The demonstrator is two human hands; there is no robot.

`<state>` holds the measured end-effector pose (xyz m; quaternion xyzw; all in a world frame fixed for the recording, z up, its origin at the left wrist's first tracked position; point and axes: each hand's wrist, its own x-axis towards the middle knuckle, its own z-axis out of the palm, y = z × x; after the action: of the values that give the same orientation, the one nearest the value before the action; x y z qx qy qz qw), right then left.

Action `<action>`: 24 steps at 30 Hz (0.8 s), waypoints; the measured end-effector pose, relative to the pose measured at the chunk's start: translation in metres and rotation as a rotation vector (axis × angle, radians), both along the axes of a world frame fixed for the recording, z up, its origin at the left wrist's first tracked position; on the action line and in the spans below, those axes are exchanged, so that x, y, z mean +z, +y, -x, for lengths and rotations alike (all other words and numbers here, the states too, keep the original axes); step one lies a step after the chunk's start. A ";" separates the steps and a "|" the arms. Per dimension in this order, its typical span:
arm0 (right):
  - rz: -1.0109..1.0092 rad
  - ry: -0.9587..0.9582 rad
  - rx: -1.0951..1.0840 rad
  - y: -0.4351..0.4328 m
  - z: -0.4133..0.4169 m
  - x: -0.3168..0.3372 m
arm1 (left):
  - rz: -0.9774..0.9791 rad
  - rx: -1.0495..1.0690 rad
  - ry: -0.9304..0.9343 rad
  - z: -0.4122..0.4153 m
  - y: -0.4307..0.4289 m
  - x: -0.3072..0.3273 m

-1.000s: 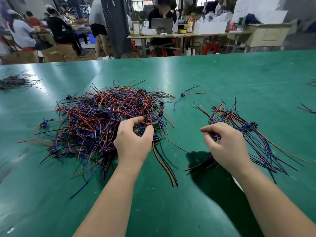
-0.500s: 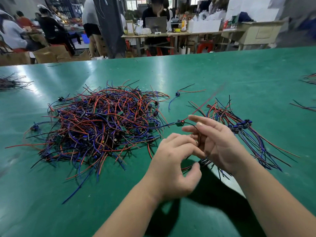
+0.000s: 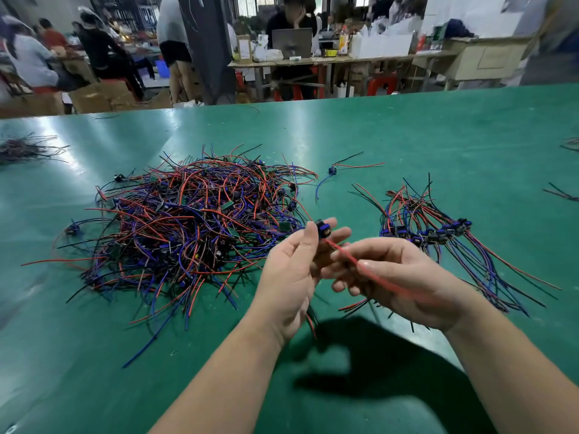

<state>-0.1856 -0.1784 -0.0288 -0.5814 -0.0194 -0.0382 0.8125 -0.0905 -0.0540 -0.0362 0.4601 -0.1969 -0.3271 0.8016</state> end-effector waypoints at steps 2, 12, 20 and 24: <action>0.047 0.056 -0.015 0.002 -0.001 -0.001 | 0.041 -0.024 0.066 -0.002 0.003 0.005; 0.020 0.149 -0.321 -0.004 -0.006 0.005 | -0.068 -0.405 0.003 -0.003 0.011 0.006; 0.179 0.212 -0.327 -0.003 -0.005 0.001 | -0.257 -0.476 -0.027 0.006 0.007 -0.002; 0.143 0.241 -0.281 -0.005 -0.006 0.000 | -0.283 -0.480 -0.070 0.006 0.009 0.000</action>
<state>-0.1801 -0.1830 -0.0291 -0.6351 0.1566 -0.0800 0.7522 -0.0962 -0.0451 -0.0366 0.5189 -0.2803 -0.5156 0.6216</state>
